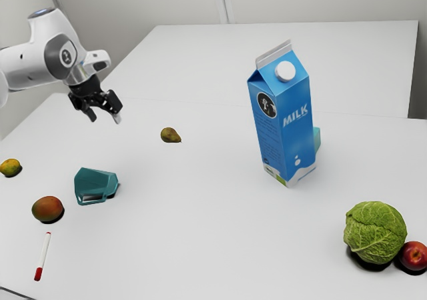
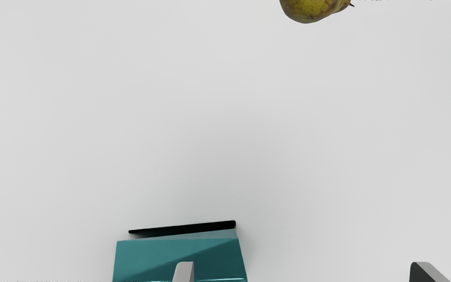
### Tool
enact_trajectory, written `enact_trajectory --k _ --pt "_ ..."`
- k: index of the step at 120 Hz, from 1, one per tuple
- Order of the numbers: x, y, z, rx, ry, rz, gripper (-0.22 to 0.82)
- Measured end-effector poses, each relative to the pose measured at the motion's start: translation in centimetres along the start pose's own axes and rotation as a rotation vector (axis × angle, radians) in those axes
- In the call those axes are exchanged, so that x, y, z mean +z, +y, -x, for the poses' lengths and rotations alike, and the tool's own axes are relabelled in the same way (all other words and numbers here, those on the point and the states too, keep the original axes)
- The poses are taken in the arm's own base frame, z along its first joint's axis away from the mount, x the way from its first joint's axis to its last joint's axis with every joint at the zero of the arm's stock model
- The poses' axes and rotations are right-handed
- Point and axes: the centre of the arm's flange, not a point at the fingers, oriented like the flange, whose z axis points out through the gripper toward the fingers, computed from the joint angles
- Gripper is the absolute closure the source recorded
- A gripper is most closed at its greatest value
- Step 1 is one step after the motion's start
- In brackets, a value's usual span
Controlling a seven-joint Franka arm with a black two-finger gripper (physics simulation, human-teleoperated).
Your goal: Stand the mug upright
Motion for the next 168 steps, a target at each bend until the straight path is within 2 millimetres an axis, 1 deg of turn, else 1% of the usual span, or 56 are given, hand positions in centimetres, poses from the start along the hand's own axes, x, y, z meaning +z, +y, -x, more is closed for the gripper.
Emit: enact_trajectory --k 8,18,26,36,46,58,63,75,83,90,119,140,149,168 --pt "0.3 -0.4 0.6 -0.013 -0.003 0.006 0.0" --pt "-0.4 -0.8 2.6 -0.018 0.005 0.006 0.0" --pt "-0.1 -2.0 3.9 -0.032 -0.003 0.028 0.0" --pt "0.7 -4.1 5.1 -0.055 -0.023 0.056 0.0" --pt "2.4 -7.0 6.1 -0.091 -0.049 0.099 0.0" --pt "4.8 -12.3 8.1 -0.162 -0.078 0.153 0.0" --pt "5.8 -14.0 8.6 -0.178 -0.086 0.175 0.0" --pt "8.3 -15.8 9.0 -0.176 -0.11 0.235 0.0" --pt "9.2 -16.5 9.2 -0.164 -0.117 0.268 0.0" --pt "9.9 -17.7 9.9 -0.167 -0.117 0.302 0.0" --pt "13.4 -18.6 10.3 -0.136 -0.109 0.479 0.0" --pt "14.9 -18.8 10.0 -0.132 -0.068 0.618 0.0" --pt "15.9 -19.0 10.3 -0.147 -0.05 0.681 0.0" --pt "17.4 -19.5 10.8 -0.176 -0.008 0.781 0.0"
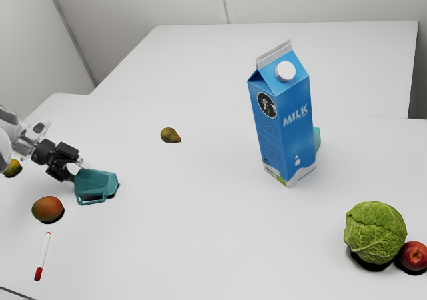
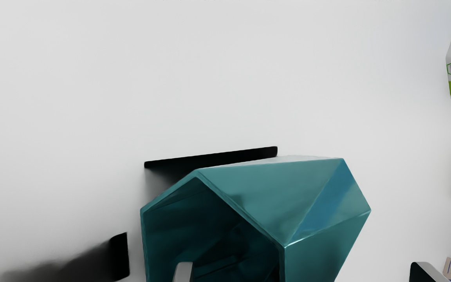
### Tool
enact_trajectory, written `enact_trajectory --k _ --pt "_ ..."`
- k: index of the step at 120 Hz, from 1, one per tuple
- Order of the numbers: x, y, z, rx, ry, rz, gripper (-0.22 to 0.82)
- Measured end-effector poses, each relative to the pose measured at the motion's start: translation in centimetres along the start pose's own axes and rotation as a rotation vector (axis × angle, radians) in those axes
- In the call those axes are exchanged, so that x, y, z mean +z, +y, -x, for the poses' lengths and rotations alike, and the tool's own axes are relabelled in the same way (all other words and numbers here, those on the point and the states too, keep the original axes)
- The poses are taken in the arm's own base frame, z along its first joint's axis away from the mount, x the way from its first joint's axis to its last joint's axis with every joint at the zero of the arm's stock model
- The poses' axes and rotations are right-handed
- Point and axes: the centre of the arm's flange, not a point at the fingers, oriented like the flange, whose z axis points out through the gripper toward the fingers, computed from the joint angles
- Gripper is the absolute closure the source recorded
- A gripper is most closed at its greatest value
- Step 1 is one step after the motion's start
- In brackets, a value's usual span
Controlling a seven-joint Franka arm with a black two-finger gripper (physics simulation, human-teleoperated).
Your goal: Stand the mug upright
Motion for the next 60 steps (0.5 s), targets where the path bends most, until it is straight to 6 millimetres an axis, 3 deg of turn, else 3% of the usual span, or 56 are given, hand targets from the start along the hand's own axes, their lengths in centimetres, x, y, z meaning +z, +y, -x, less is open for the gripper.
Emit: enact_trajectory --k 28,60 --pt "0.7 -0.9 0.2 -0.008 0.046 0.096 0.04" --pt "1.4 -0.8 0.2 -0.002 0.058 0.133 0.3"
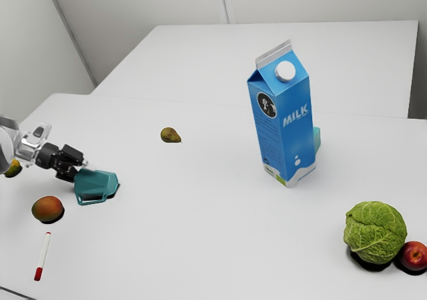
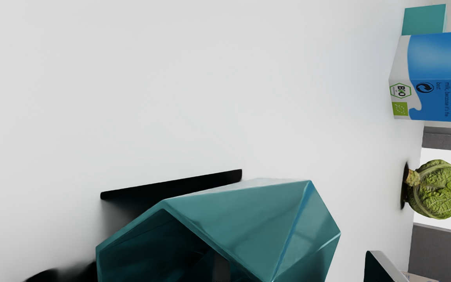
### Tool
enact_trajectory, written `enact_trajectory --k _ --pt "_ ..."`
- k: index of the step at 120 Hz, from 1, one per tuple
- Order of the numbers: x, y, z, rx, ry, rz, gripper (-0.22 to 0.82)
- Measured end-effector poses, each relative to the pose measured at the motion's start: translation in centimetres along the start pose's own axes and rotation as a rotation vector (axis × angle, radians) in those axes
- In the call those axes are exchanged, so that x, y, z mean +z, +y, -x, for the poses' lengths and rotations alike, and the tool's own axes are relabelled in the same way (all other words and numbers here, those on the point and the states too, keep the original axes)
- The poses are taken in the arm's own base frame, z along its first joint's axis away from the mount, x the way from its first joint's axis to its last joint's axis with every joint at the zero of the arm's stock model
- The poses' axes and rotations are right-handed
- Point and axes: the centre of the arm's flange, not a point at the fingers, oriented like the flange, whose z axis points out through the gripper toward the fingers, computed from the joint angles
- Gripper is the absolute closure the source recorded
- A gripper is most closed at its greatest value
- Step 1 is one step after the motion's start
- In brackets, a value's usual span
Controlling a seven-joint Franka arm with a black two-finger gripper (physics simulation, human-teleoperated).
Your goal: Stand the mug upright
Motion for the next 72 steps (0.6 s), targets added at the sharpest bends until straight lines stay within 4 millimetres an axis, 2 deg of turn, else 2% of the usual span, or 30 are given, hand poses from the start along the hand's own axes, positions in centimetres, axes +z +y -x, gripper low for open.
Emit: enact_trajectory --k 16,42,72 --pt "0.2 0.1 -0.1 0.005 0.001 0.008 0.46" --pt "0.5 0.7 -0.3 0.019 -0.001 0.032 0.65" --pt "1.0 1.4 -0.1 0.029 -0.011 0.079 0.74"
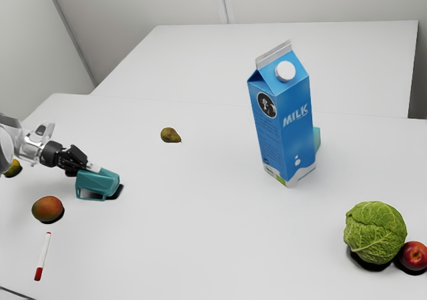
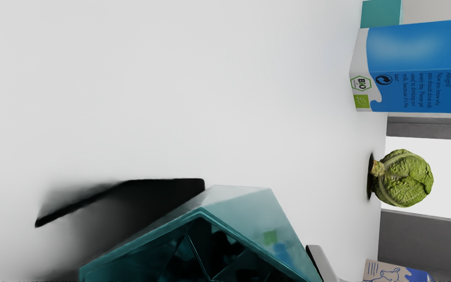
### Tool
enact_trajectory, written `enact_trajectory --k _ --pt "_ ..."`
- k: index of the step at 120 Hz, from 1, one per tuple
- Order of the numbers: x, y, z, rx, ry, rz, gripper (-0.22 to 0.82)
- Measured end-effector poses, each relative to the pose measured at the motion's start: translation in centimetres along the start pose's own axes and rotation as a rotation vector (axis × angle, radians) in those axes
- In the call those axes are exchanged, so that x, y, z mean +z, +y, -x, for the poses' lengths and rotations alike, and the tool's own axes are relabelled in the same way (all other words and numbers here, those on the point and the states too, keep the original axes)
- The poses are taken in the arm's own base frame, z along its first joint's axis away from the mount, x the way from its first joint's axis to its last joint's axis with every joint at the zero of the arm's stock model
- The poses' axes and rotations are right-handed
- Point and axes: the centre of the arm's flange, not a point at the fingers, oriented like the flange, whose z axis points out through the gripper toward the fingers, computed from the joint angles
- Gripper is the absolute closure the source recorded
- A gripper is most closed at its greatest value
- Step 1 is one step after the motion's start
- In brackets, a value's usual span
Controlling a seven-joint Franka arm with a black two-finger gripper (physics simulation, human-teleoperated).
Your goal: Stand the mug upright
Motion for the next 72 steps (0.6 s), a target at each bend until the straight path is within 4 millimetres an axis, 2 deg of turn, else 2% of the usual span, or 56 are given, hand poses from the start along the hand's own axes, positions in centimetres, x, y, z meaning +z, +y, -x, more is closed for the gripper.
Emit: enact_trajectory --k 36,60,72 --pt "0.2 0.8 0.1 0.017 -0.012 0.029 0.78" --pt "0.3 3.5 -1.0 0.073 -0.004 0.011 0.79" --pt "2.0 5.4 -1.4 0.093 0.01 -0.049 0.79"
